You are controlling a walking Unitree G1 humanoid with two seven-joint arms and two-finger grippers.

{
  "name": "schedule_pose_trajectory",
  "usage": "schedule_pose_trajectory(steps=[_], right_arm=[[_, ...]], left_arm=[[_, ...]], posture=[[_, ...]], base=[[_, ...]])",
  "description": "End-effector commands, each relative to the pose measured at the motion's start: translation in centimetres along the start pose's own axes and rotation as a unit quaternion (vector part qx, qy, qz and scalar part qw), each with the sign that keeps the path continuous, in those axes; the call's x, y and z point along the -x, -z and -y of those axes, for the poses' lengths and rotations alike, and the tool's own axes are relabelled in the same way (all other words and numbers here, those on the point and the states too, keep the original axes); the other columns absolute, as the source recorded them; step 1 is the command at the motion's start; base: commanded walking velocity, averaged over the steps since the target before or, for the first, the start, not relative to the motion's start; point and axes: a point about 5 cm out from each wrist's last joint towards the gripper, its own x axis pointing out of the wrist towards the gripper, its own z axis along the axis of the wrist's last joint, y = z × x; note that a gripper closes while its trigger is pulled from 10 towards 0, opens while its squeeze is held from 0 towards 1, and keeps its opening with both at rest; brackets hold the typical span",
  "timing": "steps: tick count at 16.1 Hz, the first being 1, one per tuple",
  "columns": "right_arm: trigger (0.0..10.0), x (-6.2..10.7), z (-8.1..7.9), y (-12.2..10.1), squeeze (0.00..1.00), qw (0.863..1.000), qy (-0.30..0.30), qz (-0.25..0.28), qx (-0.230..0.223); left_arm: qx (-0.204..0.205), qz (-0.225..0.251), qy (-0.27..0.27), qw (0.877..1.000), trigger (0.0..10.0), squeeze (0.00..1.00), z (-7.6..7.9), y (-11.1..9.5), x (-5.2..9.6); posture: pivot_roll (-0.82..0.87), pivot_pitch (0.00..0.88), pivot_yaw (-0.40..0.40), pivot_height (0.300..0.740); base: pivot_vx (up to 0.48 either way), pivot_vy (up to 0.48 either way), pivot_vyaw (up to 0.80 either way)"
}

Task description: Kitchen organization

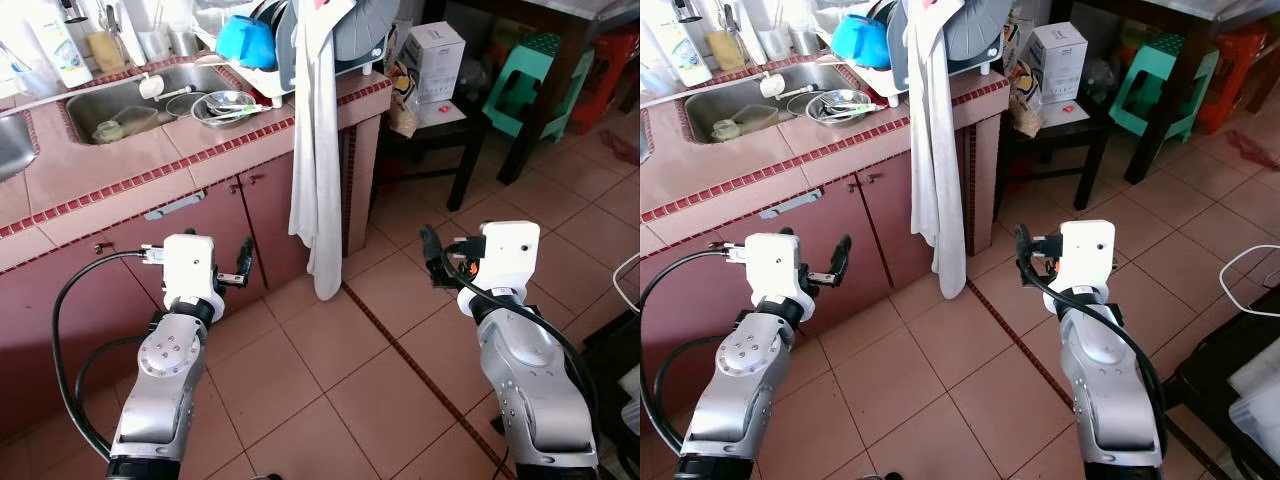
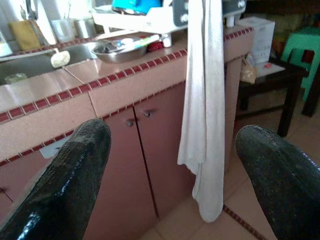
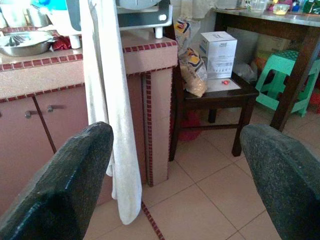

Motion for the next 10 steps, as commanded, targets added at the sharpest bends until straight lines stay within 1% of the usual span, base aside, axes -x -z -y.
schedule_pose_trajectory(steps=[1, 2, 3, 4, 5, 6, 8, 10], right_arm=[[10.0, -0.3, -0.3, 0.1, 0.0, 1.0, -0.004, 0.001, -0.001], [10.0, -0.5, -0.3, 0.6, 0.0, 1.0, -0.004, -0.006, -0.004], [10.0, -0.7, -0.3, 1.5, 0.0, 1.0, -0.002, -0.021, -0.015], [10.0, -0.9, -0.3, 2.1, 0.0, 0.999, -0.001, -0.03, -0.017], [10.0, -0.9, -0.3, 2.4, 0.0, 0.999, -0.001, -0.034, -0.018], [10.0, -1.3, 0.1, 4.1, 0.0, 0.998, 0.006, -0.059, -0.018], [10.0, -1.6, 0.4, 5.4, 0.0, 0.997, 0.015, -0.077, -0.016], [10.0, -2.0, 0.7, 7.2, 0.0, 0.994, 0.019, -0.102, -0.017]], left_arm=[[-0.015, -0.022, 0.005, 1.0, 10.0, 0.0, -0.2, 1.1, 0.1], [-0.019, -0.041, -0.001, 0.999, 10.0, 0.0, -0.6, 2.3, 0.1], [-0.022, -0.086, -0.004, 0.996, 10.0, 0.0, -1.1, 4.5, 0.3], [-0.031, -0.106, -0.004, 0.994, 10.0, 0.0, -1.4, 5.5, 0.4], [-0.039, -0.117, -0.004, 0.992, 10.0, 0.0, -1.5, 6.0, 0.5], [-0.046, -0.147, -0.005, 0.988, 10.0, 0.0, -2.0, 7.7, 0.7], [-0.047, -0.169, -0.009, 0.984, 10.0, 0.0, -2.3, 9.0, 0.9], [-0.06, -0.188, -0.003, 0.98, 10.0, 0.0, -2.5, 10.1, 1.0]], posture=[[-0.04, 0.114, 0.071, 0.74], [-0.04, 0.112, 0.073, 0.74], [-0.04, 0.109, 0.074, 0.74], [-0.04, 0.106, 0.075, 0.74], [-0.04, 0.106, 0.075, 0.74], [-0.04, 0.102, 0.077, 0.74], [-0.04, 0.098, 0.08, 0.74], [-0.04, 0.095, 0.082, 0.74]], base=[[0.0, 0.0, 0.0], [0.0, 0.0, 0.0], [0.0, 0.0, 0.0], [0.0, 0.0, 0.0], [0.0, 0.0, 0.0], [0.0, 0.0, 0.0], [0.0, 0.0, 0.0], [0.0, 0.0, 0.0]])
